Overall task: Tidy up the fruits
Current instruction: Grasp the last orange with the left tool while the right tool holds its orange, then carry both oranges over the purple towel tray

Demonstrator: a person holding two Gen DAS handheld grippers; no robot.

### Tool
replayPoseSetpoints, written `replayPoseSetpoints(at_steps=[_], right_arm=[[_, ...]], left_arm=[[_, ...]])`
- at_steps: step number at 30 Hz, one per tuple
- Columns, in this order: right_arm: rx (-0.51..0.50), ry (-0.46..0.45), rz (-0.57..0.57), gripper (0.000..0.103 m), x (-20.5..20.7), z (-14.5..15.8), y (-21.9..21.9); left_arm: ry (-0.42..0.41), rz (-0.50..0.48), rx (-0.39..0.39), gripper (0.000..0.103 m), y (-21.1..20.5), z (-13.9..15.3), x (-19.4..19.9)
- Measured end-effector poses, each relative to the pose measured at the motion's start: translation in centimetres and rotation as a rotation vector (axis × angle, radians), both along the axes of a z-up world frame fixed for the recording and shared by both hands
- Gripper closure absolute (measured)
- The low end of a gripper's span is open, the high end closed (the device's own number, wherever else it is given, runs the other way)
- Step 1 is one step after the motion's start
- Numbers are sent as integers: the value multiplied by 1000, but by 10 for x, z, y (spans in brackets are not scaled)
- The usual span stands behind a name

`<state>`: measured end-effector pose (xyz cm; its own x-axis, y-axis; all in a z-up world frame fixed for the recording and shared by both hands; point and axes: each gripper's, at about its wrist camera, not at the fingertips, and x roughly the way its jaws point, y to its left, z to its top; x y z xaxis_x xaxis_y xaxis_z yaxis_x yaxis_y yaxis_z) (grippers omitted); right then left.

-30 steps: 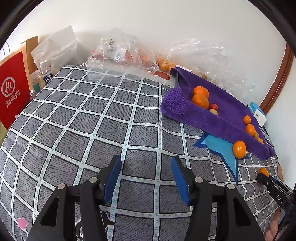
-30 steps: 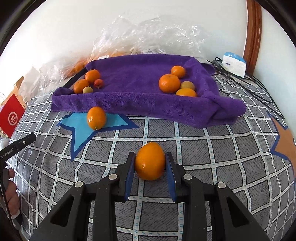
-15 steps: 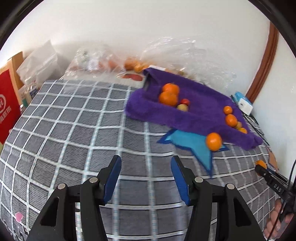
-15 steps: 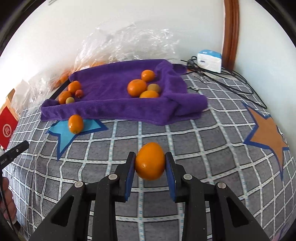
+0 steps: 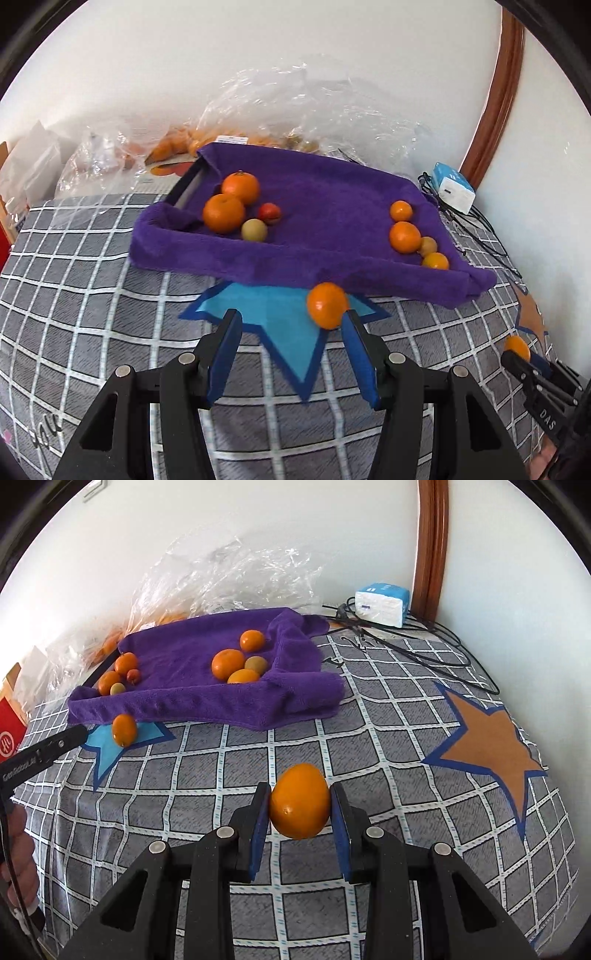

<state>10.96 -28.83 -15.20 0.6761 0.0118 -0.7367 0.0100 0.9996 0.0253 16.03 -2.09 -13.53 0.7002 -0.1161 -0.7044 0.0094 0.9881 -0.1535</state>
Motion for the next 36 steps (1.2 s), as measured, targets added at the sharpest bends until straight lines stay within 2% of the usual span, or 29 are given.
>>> replayPoseSetpoints(at_steps=[9, 11, 15, 17, 21, 24, 31, 36], right_arm=[[37, -8, 9, 71, -3, 0, -5], [41, -11, 2, 71, -2, 0, -5], [41, 0, -2, 71, -1, 0, -4], [49, 1, 3, 71, 1, 0, -2], [48, 6, 6, 71, 6, -1, 5], [56, 22, 4, 71, 8, -2, 11], [56, 32, 23, 71, 18, 4, 28], [71, 11, 50, 71, 33, 14, 38]], left_arm=[[63, 27, -24, 50, -20, -18, 29], [74, 40, -14, 58, -22, -21, 34], [86, 43, -35, 60, -21, -24, 40], [74, 23, -18, 73, -23, -23, 41], [67, -10, 8, 73, -25, -23, 39], [69, -26, -8, 74, -18, -18, 34], [33, 10, -9, 74, 18, -2, 17], [-25, 59, 39, 74, 52, 13, 4]])
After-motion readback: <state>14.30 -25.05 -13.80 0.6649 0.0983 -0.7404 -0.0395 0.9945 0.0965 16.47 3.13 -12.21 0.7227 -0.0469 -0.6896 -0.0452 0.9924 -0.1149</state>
